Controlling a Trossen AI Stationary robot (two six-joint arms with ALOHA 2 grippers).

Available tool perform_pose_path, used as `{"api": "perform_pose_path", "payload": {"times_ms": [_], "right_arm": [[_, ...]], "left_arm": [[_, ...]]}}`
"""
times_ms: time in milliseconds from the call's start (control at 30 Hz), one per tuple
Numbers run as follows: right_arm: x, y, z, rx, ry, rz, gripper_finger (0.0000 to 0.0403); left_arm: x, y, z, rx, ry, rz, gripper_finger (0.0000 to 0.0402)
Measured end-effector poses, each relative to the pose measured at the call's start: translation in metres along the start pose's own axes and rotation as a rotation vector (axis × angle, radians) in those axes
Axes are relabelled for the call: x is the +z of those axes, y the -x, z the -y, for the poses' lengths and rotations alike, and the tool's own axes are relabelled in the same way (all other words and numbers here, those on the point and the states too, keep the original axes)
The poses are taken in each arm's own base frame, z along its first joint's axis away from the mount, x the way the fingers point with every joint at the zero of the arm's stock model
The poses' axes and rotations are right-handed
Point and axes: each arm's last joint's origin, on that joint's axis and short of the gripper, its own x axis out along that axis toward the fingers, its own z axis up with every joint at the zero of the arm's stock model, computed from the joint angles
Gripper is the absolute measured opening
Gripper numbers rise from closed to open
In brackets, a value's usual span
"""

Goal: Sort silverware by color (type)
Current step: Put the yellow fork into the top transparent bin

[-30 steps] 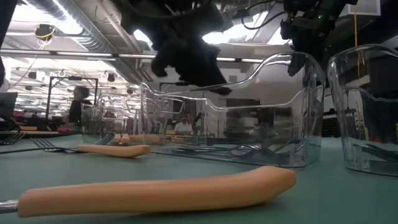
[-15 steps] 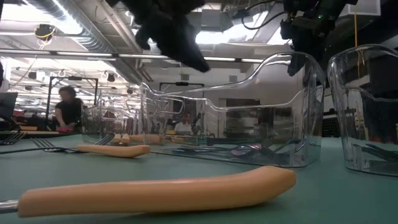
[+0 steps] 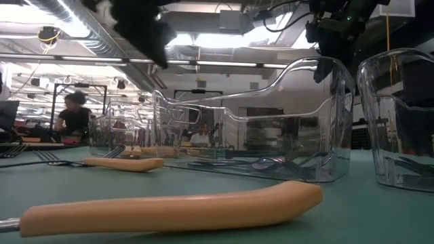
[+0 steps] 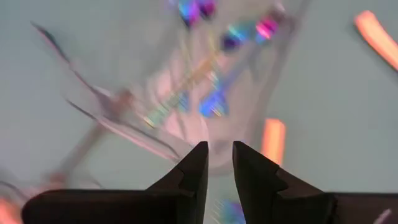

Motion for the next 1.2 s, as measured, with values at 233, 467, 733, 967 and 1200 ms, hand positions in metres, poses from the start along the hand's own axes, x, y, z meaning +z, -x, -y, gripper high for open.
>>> {"api": "perform_pose_path", "payload": {"times_ms": [233,467,733,967,1200], "right_arm": [[0.000,0.000,0.000,0.000,0.000,0.000,0.0069],[0.000,0.000,0.000,0.000,0.000,0.000,0.0069],[0.000,0.000,0.000,0.000,0.000,0.000,0.0069],[0.000,0.000,0.000,0.000,0.000,0.000,0.0069],[0.000,0.000,0.000,0.000,-0.001,0.000,0.0069]], "left_arm": [[-0.016,-0.003,0.020,-0.069,0.067,-0.126,0.0068],[-0.032,-0.013,0.035,-0.088,0.059,-0.180,0.0069],[-0.060,-0.042,0.044,-0.097,0.077,-0.162,0.0087],[-0.084,-0.063,0.043,-0.096,0.085,-0.118,0.0110],[-0.101,-0.074,0.044,-0.097,0.085,-0.098,0.0114]]}}
